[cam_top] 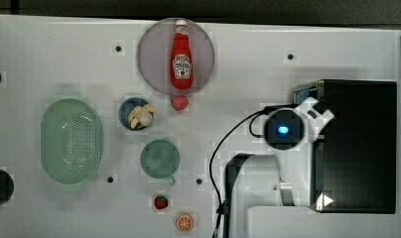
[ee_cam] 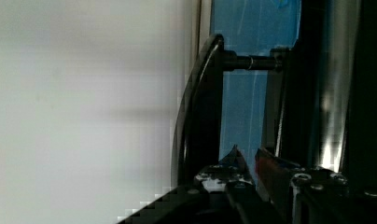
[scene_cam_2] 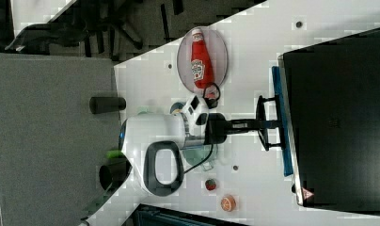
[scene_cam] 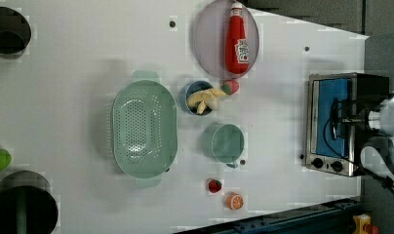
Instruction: Flap open oven.
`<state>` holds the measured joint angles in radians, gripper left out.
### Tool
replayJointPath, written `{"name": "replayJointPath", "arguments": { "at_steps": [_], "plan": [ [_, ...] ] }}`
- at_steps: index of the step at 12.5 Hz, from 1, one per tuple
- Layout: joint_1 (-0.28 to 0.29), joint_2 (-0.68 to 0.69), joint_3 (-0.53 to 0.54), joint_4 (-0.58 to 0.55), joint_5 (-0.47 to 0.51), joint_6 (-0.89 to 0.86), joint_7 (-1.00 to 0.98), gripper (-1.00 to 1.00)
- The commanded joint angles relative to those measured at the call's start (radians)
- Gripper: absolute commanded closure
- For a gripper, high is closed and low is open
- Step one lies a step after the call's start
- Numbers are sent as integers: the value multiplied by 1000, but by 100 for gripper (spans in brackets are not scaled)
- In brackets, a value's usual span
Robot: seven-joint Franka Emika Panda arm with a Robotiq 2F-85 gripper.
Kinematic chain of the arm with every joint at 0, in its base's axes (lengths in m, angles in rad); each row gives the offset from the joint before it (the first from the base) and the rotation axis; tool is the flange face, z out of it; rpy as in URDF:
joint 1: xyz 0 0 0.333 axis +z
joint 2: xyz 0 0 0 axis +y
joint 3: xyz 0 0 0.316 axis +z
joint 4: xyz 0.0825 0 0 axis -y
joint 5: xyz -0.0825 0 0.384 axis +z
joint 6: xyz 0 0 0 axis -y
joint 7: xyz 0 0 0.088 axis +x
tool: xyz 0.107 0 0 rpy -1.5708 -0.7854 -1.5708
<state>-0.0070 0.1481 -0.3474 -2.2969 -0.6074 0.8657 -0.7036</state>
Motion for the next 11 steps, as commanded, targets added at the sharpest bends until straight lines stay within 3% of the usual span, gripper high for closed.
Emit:
{"name": "replayJointPath", "arguments": {
  "at_steps": [1,5,11],
  "plan": [
    [83,45,72,-9,-98,-55,293,65],
    [125,115,134,0,-262,-139,518,65],
    [196,278,161,40,-352,-150,697,65]
  ]
}}
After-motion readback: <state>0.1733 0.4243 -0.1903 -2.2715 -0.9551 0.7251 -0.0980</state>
